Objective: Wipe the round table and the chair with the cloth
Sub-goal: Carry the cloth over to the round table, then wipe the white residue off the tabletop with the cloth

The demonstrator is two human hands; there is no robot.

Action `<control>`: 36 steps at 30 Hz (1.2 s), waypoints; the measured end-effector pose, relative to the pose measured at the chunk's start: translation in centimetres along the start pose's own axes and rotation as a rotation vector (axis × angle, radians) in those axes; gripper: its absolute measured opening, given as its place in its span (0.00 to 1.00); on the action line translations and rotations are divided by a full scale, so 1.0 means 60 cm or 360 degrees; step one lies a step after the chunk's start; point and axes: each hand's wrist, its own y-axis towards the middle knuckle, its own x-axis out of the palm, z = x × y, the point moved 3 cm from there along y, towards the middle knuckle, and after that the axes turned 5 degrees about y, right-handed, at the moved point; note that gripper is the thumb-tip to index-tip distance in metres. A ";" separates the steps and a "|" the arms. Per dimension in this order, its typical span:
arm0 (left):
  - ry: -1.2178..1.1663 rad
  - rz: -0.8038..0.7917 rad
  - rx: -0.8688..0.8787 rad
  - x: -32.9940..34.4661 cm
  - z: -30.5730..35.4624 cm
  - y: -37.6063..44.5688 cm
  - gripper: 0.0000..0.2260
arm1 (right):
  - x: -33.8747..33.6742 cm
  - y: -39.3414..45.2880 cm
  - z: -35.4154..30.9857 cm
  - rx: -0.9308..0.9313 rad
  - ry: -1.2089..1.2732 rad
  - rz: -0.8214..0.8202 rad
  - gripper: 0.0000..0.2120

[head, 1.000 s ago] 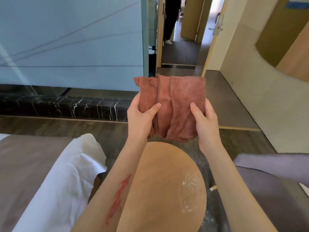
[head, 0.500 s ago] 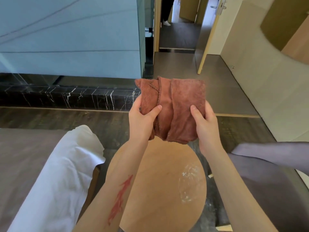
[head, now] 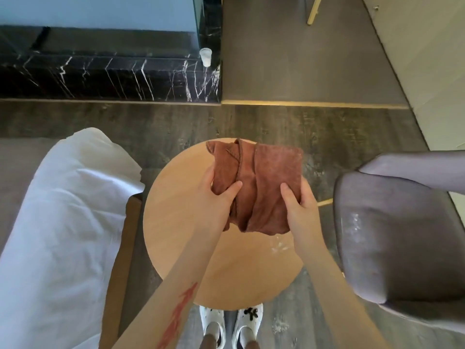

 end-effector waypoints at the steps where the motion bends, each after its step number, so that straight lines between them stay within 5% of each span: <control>1: -0.0021 -0.0010 0.0002 0.004 -0.012 0.002 0.23 | 0.002 0.000 0.006 -0.0015 -0.0005 -0.0025 0.20; 12: -0.0063 -0.0046 -0.0321 0.100 -0.242 0.019 0.24 | 0.000 0.037 0.243 0.0161 -0.0186 -0.0040 0.15; 24: 0.0073 -0.0124 -0.0274 0.138 -0.370 0.021 0.25 | 0.020 0.033 0.377 0.0084 -0.0557 -0.0124 0.21; 27: -0.0024 -0.0338 -0.0316 0.164 -0.386 0.017 0.23 | 0.033 0.036 0.390 0.0066 -0.0728 -0.0189 0.21; 30: -0.0499 -0.0716 -0.0725 0.196 -0.384 0.007 0.15 | 0.043 0.043 0.405 0.0206 -0.0787 -0.0217 0.23; 34: -0.0744 -0.0936 -0.0931 0.205 -0.387 0.020 0.29 | 0.041 0.060 0.407 0.0254 -0.0916 -0.0294 0.29; 36: -0.0747 -0.0931 -0.0912 0.203 -0.391 0.033 0.28 | 0.032 0.072 0.403 0.0183 -0.0978 -0.0351 0.30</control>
